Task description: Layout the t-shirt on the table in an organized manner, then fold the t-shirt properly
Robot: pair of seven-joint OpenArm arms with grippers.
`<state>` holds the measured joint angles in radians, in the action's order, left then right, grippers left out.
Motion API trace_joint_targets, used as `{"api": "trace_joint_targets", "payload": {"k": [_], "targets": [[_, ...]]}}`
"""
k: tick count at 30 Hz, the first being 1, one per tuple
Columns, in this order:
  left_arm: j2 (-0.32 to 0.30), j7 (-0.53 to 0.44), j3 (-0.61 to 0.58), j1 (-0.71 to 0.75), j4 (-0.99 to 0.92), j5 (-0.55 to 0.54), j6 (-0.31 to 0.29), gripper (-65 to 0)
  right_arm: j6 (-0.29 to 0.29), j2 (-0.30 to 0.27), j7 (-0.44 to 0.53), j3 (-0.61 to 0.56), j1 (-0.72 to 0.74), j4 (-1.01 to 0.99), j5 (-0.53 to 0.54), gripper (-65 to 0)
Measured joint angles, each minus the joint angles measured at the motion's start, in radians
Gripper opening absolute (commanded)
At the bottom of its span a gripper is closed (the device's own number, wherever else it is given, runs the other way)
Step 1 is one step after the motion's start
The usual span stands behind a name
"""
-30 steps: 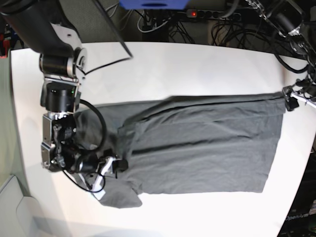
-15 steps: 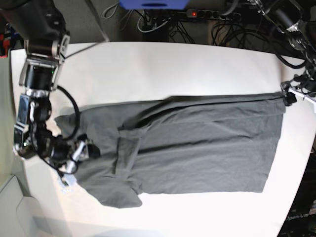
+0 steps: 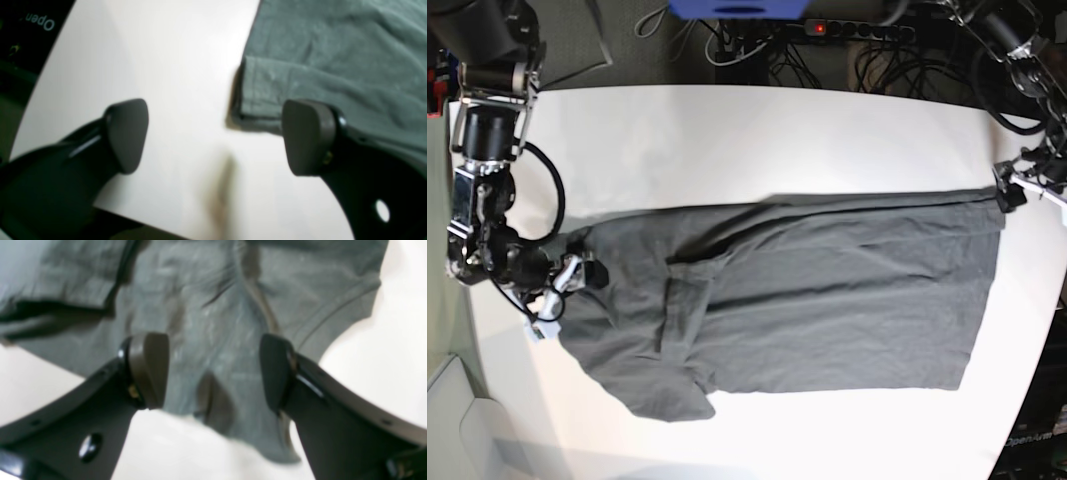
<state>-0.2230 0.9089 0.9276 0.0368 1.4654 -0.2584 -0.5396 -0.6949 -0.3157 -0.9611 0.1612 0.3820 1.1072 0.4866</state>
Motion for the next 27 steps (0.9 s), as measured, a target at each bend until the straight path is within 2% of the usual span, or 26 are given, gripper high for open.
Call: {"api": "trace_joint_targets", "payload": {"k": [4, 14, 20, 27], "targets": [[-0.001, 0.000, 0.000, 0.002, 0.000, 0.000, 0.000, -3.2, 0.001, -0.008, 0.019, -0.005, 0.042, -0.083, -0.011, -24.5], [-0.002, 0.000, 0.000, 0.002, 0.000, 0.000, 0.000, -3.2, 0.001, -0.003, 0.077, -0.009, 0.094, -0.086, -0.010, -24.5], [-0.002, 0.000, 0.000, 0.002, 0.000, 0.000, 0.000, -3.2, 0.000, 0.002, 0.200, -0.068, 0.153, -0.211, -0.076, -24.5], [-0.004, 0.000, 0.000, 0.002, 0.000, 0.000, 0.000, -3.2, 0.001, -0.002, 0.249, -0.066, 0.164, -0.260, -0.133, -24.8]]}}
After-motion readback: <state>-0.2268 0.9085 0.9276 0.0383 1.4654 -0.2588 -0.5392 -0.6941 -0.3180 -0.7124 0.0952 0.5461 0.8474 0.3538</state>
